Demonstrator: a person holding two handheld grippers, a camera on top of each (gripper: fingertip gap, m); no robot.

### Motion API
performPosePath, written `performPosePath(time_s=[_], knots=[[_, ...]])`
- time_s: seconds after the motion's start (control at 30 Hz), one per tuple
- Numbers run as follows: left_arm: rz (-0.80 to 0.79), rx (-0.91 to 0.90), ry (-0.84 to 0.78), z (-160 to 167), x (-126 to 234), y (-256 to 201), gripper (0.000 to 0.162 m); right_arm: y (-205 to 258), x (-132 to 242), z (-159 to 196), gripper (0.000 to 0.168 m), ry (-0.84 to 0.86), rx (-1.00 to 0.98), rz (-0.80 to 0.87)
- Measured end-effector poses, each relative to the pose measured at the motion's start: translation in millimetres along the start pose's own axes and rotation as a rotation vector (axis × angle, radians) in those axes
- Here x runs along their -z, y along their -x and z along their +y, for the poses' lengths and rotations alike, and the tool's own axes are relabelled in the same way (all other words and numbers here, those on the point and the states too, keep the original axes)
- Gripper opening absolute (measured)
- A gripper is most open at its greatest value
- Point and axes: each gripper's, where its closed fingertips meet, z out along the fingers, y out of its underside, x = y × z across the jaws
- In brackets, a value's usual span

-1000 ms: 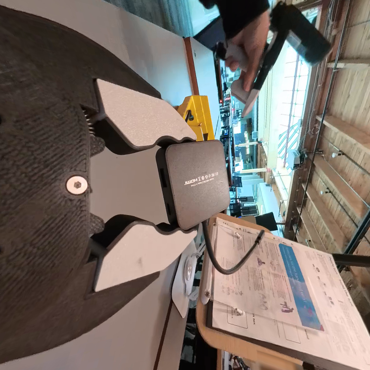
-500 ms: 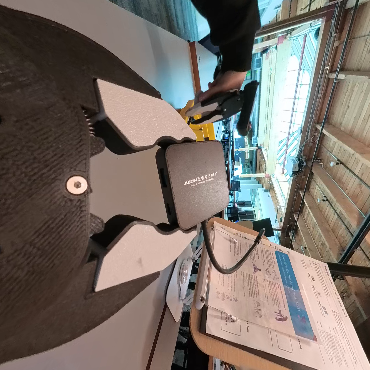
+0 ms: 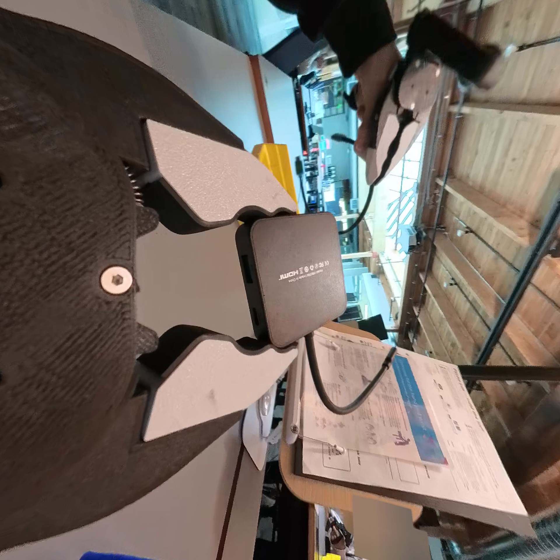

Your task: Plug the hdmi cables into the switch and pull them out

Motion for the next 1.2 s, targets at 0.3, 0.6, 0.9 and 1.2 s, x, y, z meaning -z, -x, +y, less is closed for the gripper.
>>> performPosePath(time_s=[0.3,0.6,0.9,1.2], knots=[[0.436,-0.405,-0.495,-66.5,9.7,-232.2,0.006,-4.6,12.0,-19.8,0.077,-0.088,-0.003,-0.005],[0.851,-0.183,-0.387,-5.4,22.0,-302.3,0.021,-8.0,11.6,-14.7,0.077,-0.048,0.037,0.015],[0.754,0.407,-0.058,5.5,-23.9,-268.3,0.047,-12.5,11.5,-9.5,0.077,-0.02,0.064,0.044],[0.757,0.508,0.011,-38.1,-52.7,-283.4,0.04,-21.8,12.7,-7.0,0.077,-0.005,0.085,0.101]])
